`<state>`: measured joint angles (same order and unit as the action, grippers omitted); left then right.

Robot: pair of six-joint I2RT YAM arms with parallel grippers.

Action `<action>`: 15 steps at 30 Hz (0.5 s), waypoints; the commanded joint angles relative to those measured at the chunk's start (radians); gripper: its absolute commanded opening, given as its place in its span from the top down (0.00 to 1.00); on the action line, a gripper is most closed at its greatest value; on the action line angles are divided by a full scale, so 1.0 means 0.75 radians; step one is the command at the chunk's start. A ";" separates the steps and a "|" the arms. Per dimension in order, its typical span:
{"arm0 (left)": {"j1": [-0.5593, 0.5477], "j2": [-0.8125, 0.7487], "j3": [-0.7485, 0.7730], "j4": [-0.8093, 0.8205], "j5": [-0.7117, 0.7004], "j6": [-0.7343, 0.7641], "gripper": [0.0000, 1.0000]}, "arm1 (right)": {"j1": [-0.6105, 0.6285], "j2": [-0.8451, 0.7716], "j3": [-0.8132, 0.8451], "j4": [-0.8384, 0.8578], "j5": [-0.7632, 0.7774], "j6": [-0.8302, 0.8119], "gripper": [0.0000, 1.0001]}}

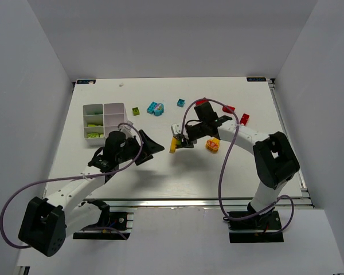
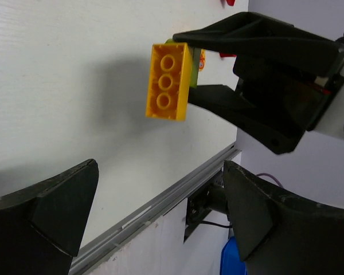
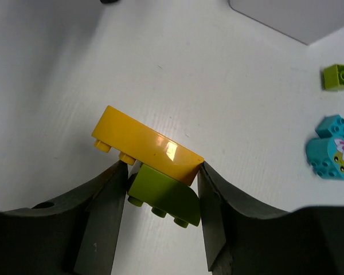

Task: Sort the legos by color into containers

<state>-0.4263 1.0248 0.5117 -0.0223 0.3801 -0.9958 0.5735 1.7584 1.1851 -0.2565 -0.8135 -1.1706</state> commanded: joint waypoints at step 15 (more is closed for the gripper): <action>-0.149 0.217 0.081 0.306 -0.010 -0.006 0.05 | 0.064 -0.193 -0.038 -0.022 -0.132 0.010 0.64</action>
<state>-0.5278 1.1896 0.5419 0.1513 0.3733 -0.9962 0.6090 1.6569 1.1610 -0.2882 -0.8661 -1.1835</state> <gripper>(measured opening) 0.951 0.547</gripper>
